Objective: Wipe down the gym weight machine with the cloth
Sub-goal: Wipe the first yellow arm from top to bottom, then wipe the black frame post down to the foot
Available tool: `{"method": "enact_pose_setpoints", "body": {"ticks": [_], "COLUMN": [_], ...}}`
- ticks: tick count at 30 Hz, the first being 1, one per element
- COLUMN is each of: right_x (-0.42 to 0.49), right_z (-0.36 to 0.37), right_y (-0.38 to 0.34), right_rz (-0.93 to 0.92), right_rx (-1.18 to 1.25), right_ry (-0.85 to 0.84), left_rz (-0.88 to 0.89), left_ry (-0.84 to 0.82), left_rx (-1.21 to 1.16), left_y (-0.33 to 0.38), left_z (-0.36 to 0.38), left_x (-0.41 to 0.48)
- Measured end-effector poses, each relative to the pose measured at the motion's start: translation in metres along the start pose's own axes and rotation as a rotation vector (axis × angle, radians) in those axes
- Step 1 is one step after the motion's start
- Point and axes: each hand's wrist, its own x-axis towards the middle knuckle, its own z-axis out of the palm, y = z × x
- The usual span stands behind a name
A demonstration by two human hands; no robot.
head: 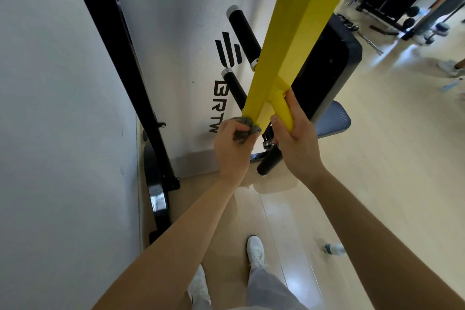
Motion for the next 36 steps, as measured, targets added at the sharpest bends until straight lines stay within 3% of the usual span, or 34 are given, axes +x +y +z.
{"method": "enact_pose_setpoints", "body": {"ticks": [4,7,10,15,20,24,27,30,34,36], "right_x": [0.000,0.000,0.001,0.003,-0.002,-0.011,-0.028,-0.038,-0.028,-0.017], "right_z": [0.000,-0.001,-0.002,-0.007,-0.010,0.003,0.012,0.027,0.045,0.047], "right_y": [-0.001,0.000,0.001,0.003,0.000,-0.012,-0.034,-0.061,-0.091,-0.099], "right_rz": [-0.007,-0.004,0.005,-0.004,-0.001,0.022,-0.248,-0.555,-0.321,-0.319], "right_rx": [-0.004,0.011,0.022,0.055,0.028,-0.133,-0.144,-0.174,0.126,0.176], "right_ry": [0.000,-0.006,-0.035,-0.052,-0.060,0.200,0.324,0.236,-0.249,-0.373], "left_rz": [0.216,0.239,0.109,-0.206,-0.549,-0.533,-0.481,-0.397,-0.279,-0.242], "left_ry": [0.056,0.053,-0.017,-0.278,-0.396,-0.433,-0.471,-0.471,-0.458,-0.454], "left_rx": [0.005,0.019,0.092,0.172,-0.217,-0.412,-0.438,-0.415,-0.363,-0.326], "left_y": [0.020,0.017,-0.001,-0.026,-0.001,0.035,0.057,0.080,0.113,0.124], "left_z": [0.002,0.001,-0.001,-0.016,-0.066,-0.116,-0.146,-0.168,-0.192,-0.202], "left_x": [0.007,0.010,0.007,0.005,0.010,0.010,0.008,0.006,0.009,0.013]}}
